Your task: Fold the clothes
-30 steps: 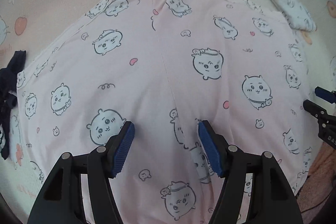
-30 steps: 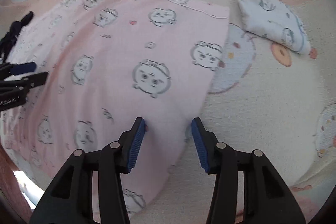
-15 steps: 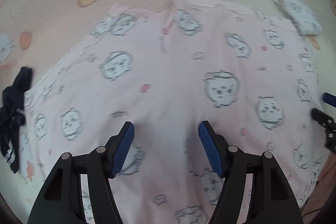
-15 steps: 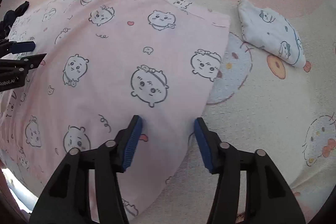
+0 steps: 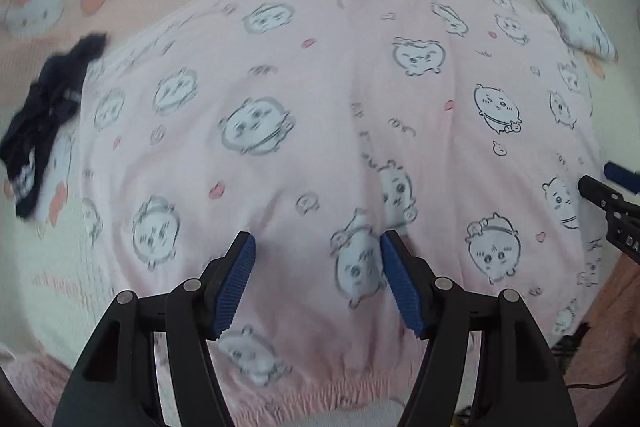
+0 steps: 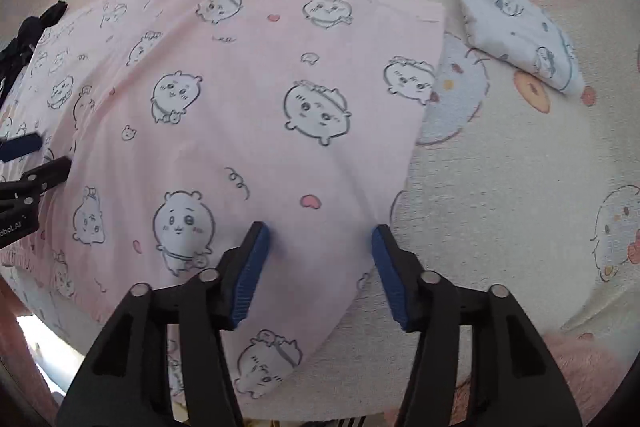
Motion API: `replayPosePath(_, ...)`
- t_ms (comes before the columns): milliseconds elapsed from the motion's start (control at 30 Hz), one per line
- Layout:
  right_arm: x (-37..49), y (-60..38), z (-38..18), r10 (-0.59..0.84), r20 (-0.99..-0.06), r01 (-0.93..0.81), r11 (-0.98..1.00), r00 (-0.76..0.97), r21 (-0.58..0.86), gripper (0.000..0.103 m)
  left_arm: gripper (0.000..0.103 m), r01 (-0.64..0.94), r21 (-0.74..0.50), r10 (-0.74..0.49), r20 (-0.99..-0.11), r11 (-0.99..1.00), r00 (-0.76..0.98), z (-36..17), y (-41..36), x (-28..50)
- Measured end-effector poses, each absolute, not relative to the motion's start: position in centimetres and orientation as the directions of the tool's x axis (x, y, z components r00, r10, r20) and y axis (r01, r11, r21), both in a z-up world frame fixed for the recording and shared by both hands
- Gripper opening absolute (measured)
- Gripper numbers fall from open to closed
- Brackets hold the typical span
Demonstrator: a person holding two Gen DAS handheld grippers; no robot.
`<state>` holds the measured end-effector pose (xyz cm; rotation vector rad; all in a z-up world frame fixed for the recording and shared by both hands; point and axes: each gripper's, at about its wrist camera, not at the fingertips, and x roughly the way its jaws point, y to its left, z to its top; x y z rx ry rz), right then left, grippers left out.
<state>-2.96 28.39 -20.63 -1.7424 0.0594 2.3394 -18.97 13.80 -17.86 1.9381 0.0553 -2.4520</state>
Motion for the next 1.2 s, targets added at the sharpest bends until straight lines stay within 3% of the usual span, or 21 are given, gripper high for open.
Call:
replayPosePath(100,-1.3,31.9,-19.5,0.122,-0.952,-0.354,-0.935,-0.280,-0.016,0.058,0.067,0.029,-0.092,0.084,-0.971,-0.995,-0.226,-16.1,12.9,-17.3)
replayPosePath(267,3.6,33.2,-20.1,-0.243,-0.920,-0.531,-0.759,-0.307,0.378,0.058,0.067,-0.045,0.049,-0.037,-0.972,-0.998,-0.232,-15.9,12.8,-15.4)
replayPosePath(333,5.9,31.8,-20.6,-0.343,-0.891,-0.568,-0.686,-0.298,0.455,0.058,0.067,-0.015,-0.003,0.006,-0.976,-1.000,-0.218,-16.1,11.5,-14.3)
replayPosePath(467,8.1,30.0,-21.7,-0.397,-0.887,-0.577,-0.678,-0.236,0.456,0.058,0.067,0.035,-0.095,0.086,-0.975,-0.995,-0.205,-16.4,9.6,-13.1)
replayPosePath(667,7.4,28.2,-21.9,-0.322,-0.928,-0.522,-0.767,-0.189,0.373,0.054,0.067,0.098,-0.129,0.104,-0.969,-0.987,-0.226,-15.2,6.2,-11.9)
replayPosePath(700,7.3,27.9,-21.7,-0.306,-0.931,-0.503,-0.784,-0.198,0.365,0.051,0.067,0.115,-0.140,0.110,-0.966,-0.983,-0.236,-15.0,5.3,-11.8)
replayPosePath(733,7.1,27.6,-21.2,-0.304,-0.927,-0.477,-0.795,-0.220,0.374,0.034,0.067,0.130,-0.157,0.122,-0.962,-0.979,-0.244,-14.9,4.6,-11.6)
replayPosePath(767,6.8,27.3,-20.8,-0.320,-0.916,-0.457,-0.796,-0.241,0.398,0.026,0.067,0.141,-0.175,0.136,-0.959,-0.974,-0.250,-14.9,4.0,-11.4)
replayPosePath(1000,5.5,26.0,-21.4,-0.239,-0.946,-0.430,-0.847,-0.218,0.313,0.032,0.067,0.216,-0.314,0.254,-0.930,-0.925,-0.265,-17.5,1.2,-10.5)
replayPosePath(1200,5.7,25.7,-21.3,-0.205,-0.953,-0.412,-0.866,-0.225,0.284,0.024,0.067,0.164,-0.200,0.147,-0.946,-0.966,-0.288,-17.1,2.6,-11.5)
